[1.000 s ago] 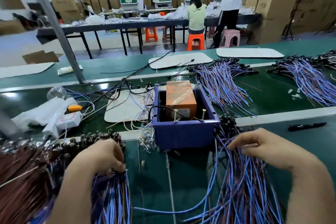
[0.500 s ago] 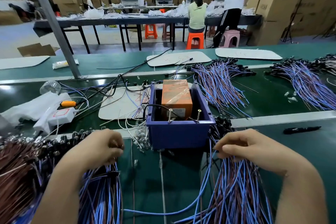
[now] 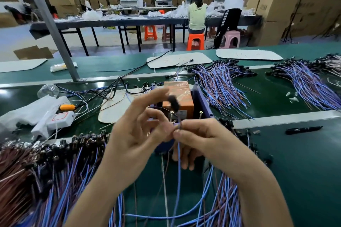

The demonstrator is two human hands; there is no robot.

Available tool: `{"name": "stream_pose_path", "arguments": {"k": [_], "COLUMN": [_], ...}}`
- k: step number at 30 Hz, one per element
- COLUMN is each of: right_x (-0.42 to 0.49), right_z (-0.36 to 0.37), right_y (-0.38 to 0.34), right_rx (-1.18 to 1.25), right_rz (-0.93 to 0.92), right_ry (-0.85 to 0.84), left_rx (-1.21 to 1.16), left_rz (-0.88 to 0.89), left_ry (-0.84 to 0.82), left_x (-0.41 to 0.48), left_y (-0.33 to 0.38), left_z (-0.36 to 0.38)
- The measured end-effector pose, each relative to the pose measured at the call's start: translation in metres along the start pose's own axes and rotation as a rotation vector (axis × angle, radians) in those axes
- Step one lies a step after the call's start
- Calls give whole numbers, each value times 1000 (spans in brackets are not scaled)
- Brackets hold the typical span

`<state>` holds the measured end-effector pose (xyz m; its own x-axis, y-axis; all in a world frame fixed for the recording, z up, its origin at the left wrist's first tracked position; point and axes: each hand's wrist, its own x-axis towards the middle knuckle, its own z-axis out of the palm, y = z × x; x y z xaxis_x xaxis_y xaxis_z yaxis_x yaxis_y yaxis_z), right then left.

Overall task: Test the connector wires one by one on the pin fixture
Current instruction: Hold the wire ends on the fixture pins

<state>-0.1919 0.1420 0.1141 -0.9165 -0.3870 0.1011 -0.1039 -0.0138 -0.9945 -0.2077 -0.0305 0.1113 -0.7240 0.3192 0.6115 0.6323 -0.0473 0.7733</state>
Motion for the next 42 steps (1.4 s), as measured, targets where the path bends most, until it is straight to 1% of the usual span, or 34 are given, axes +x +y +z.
{"name": "stream_pose_path", "arguments": {"k": [2,4,6,8,10,14,18,20,22,24,26,29,31,33,34,36,38,40,41,42], "right_x": [-3,-6,-8,-10,-11,-10,-7,-5,-4,-5,-7,-8,-8,-9,-10,-14,-21,-27,-27,-27], "right_z": [-9,-20,-29,-37,-41,-46,-44,-44,-46,-49,-56,-70,-77,-83,-85,-88,-91,-90,-86,-80], "right_y": [-1,-1,1,4,6,8,8,9,9,10,14,27,34,42,44,48,47,39,33,26], "right_rx": [77,169,210,208,189,252,333,363,384,393,304,-49,-190,-292,-319,-347,-451,-633,-722,-792], "right_rz": [-33,-61,-66,-63,-69,-117,-171,-188,-192,-175,-117,56,194,341,412,518,621,707,707,661], "right_ry": [97,189,292,374,420,485,490,505,538,589,687,871,906,882,845,740,647,590,600,633], "left_rx": [22,-136,-211,-252,-293,-181,-125,-215,-409,-478,-473,-514,-591,-715,-763,-752,-647,-488,-399,-318], "left_rz": [-203,-434,-567,-601,-627,-639,-669,-685,-721,-718,-688,-647,-613,-558,-527,-494,-503,-525,-537,-551], "left_ry": [-47,-147,-234,-300,-316,-325,-291,-290,-275,-262,-265,-292,-326,-311,-271,-163,-57,17,36,43], "left_x": [-1,-2,-4,-6,-5,-5,-8,-9,-8,-6,-4,0,1,2,2,3,4,5,5,4], "left_y": [-4,-9,-13,-15,-16,-21,-28,-31,-31,-30,-31,-29,-26,-26,-26,-25,-25,-26,-27,-29], "left_z": [7,19,28,31,30,27,33,36,36,31,22,2,-13,-26,-31,-39,-39,-33,-27,-20]}}
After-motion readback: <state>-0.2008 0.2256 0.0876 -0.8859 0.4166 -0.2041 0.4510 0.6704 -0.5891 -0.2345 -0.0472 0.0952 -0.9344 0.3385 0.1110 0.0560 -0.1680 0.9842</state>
